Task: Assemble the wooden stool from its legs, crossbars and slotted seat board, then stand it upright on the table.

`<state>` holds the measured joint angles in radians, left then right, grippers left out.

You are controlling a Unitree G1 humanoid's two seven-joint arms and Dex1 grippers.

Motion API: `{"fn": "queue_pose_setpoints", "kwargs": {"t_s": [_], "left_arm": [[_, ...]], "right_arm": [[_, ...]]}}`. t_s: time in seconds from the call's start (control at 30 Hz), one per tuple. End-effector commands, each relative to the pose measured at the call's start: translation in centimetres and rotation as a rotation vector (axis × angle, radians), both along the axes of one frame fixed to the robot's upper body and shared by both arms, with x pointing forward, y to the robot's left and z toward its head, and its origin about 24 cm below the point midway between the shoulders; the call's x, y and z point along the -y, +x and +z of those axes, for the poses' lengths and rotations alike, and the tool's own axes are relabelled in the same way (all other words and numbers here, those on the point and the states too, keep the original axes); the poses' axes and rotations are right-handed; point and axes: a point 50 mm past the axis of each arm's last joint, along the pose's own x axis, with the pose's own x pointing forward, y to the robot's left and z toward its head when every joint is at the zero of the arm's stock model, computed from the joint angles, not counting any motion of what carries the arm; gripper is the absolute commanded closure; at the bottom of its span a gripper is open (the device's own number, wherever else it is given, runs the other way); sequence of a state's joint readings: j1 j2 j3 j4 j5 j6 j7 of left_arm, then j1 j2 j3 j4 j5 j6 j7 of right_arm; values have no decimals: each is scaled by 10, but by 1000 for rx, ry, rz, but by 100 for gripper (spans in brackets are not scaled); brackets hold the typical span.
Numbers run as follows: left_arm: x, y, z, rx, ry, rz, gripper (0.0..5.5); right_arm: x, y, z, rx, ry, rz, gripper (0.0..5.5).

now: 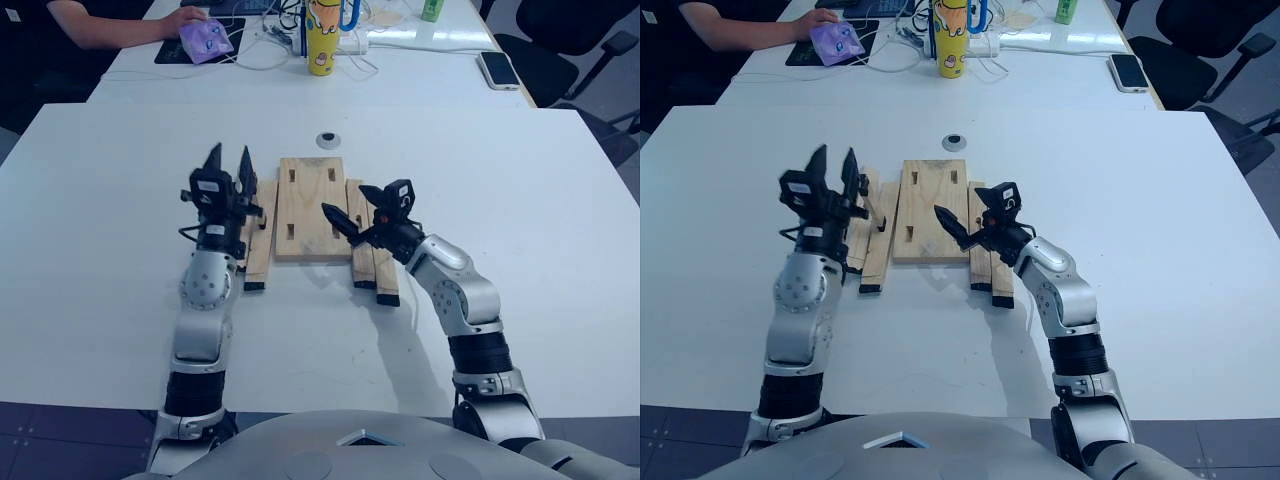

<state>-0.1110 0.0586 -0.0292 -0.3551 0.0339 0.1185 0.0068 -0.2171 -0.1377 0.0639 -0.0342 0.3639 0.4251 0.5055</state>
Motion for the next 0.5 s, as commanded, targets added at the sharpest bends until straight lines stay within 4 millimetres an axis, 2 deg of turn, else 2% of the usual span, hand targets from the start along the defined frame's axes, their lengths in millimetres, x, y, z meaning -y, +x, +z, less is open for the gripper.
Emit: {"fn": "queue_pose_setpoints", "kwargs": {"t_s": [0.03, 0.1, 0.2, 0.4, 0.5], "left_arm": [[-4, 28, 39, 37, -40, -43, 376], [-4, 41, 45, -10, -74, -110, 397], [-2, 52, 49, -63, -64, -180, 442], [5, 55, 34, -158, -53, -249, 539], [9, 55, 30, -172, -60, -290, 546]], "right_arm": [[-1, 0, -3, 1, 5, -25, 10], [-2, 2, -2, 7, 8, -28, 10], [-3, 5, 0, 17, 11, -32, 10], [-5, 6, -1, 22, 15, -44, 10], [-5, 5, -1, 25, 19, -50, 10]]}}
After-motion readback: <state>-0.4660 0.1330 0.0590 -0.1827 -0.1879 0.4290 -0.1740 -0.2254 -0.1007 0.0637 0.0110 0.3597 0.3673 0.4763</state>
